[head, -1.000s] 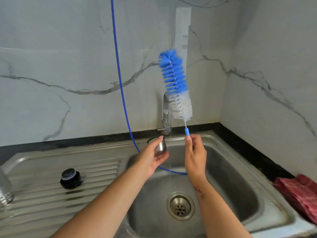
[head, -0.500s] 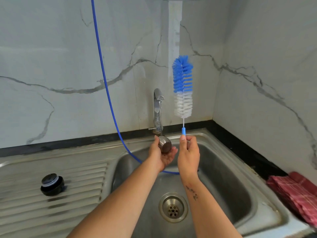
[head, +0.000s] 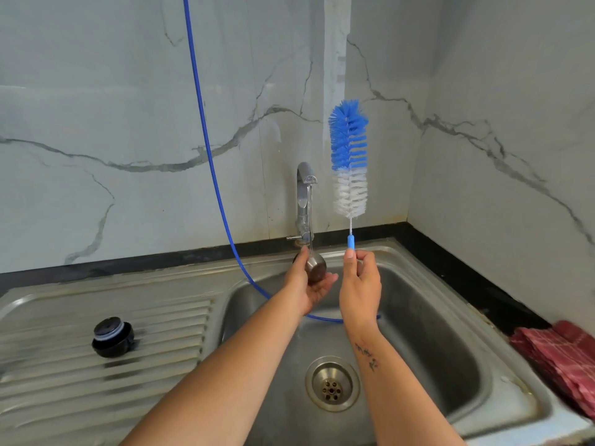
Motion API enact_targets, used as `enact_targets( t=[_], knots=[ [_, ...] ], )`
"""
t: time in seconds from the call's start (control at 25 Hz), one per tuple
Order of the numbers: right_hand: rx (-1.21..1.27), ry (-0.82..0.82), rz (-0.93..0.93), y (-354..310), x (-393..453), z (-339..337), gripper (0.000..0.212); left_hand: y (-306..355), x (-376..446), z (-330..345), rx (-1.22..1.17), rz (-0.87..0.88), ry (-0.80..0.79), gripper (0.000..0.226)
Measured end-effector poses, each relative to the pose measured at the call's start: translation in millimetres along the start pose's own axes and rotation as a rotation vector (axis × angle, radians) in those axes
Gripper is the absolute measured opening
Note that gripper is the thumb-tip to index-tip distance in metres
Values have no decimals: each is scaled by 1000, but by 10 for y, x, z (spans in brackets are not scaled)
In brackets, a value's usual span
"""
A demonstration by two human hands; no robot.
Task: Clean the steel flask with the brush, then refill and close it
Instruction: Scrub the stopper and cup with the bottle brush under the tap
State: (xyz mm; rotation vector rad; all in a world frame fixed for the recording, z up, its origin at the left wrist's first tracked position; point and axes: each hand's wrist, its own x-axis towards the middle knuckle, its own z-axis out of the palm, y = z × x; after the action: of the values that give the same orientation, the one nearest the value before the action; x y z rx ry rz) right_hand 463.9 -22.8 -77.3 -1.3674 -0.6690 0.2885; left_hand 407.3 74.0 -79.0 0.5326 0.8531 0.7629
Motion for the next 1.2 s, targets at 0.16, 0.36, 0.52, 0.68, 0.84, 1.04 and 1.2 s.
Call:
enact_targets(
  t=[0.16,0.36,0.52,0.68,0.84,1.04,1.2],
  knots=[
    [-4,15,11,0,18,-10,21,-56,66,-49,210,154,22,41],
    [1,9,14,9,21,10,21,-129,39,-326,652,336,200,46],
    [0,5,17,5,2,27,18,-107,21,-414,773,478,257,52],
    [-1,26,37,-19,0,11,20,-185,0,-294,929,444,177,57],
    [-9,50,40,-14,11,17,20,-142,38,-214,998,461,207,50],
    [-7,50,46,-7,10,21,22,-118,40,-228,1008,493,238,55],
    [-4,42,58,-2,14,17,24,-118,45,-246,954,499,257,54]
  ],
)
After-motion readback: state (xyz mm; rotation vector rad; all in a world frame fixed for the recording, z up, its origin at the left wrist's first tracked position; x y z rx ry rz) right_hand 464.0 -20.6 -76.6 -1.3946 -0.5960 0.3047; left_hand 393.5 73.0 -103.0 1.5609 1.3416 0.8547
